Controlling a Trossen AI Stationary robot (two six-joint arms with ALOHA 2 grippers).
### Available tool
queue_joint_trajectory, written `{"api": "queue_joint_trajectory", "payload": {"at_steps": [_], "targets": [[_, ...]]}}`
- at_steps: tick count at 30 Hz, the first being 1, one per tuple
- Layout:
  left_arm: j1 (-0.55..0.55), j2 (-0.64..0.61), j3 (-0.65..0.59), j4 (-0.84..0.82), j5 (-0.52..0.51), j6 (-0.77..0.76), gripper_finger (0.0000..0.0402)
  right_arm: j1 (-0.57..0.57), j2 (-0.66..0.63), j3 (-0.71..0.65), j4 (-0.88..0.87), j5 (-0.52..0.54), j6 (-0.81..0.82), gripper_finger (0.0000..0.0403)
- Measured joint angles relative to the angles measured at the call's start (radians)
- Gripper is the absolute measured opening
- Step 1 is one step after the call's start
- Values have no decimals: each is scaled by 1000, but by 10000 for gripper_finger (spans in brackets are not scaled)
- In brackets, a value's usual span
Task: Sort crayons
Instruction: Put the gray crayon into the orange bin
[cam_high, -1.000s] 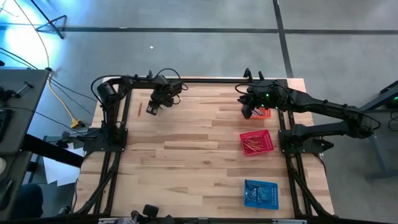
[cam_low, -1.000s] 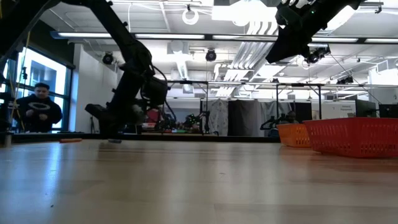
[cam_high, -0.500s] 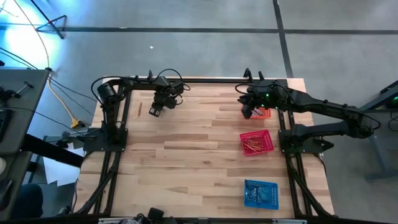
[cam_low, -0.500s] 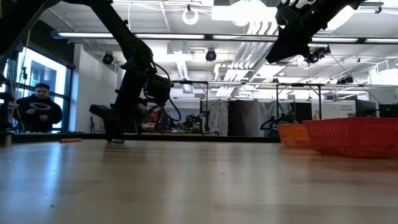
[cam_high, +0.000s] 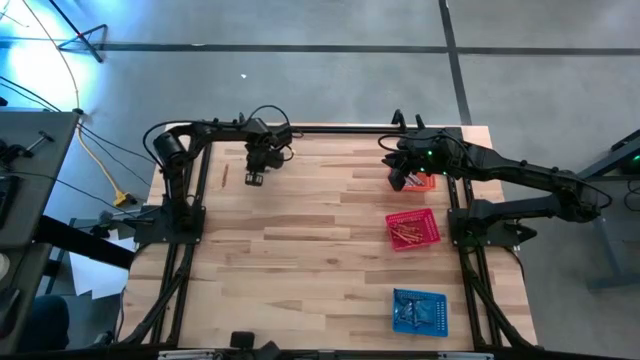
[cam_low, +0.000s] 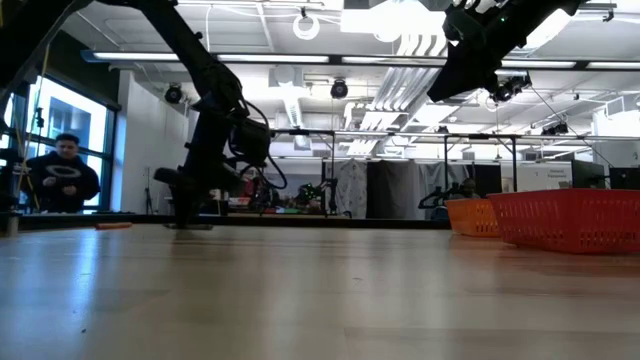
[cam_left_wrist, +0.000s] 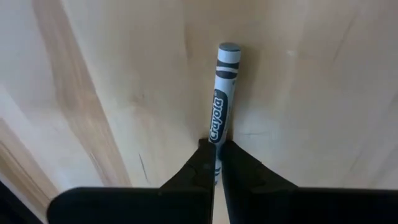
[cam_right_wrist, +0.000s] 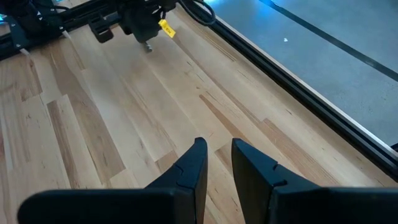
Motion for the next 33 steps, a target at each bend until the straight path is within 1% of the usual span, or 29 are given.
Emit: {"api": "queue_joint_trajectory", "payload": {"at_steps": [6, 9, 12, 18, 23, 26, 27, 29, 33], "targets": [[4, 6, 28, -17, -18, -106, 2, 0, 0, 0, -1, 0, -3, 69], [4, -4, 61, 33, 2, -144, 1, 0, 0, 0, -19, 0, -8, 69], [3, -31, 90, 29, 20, -185, 1, 0, 0, 0, -58, 0, -8, 69], [-22, -85, 155, 75, 79, -305, 0, 0, 0, 0, -179, 0, -8, 69], [-94, -146, 167, 222, 198, -424, 0, 0, 0, 0, -284, 7, -34, 69], [-162, -181, 167, 339, 241, -494, 0, 0, 0, -1, -318, 62, -54, 69], [-190, -189, 167, 384, 242, -508, 0, 0, -2, -7, -305, 80, -60, 69], [-250, -202, 167, 480, 244, -524, 0, -1, -18, -36, -248, 78, -89, 69], [-365, -207, 167, 654, 226, -533, 0, 0, -77, -141, -87, -26, -105, 69]]}}
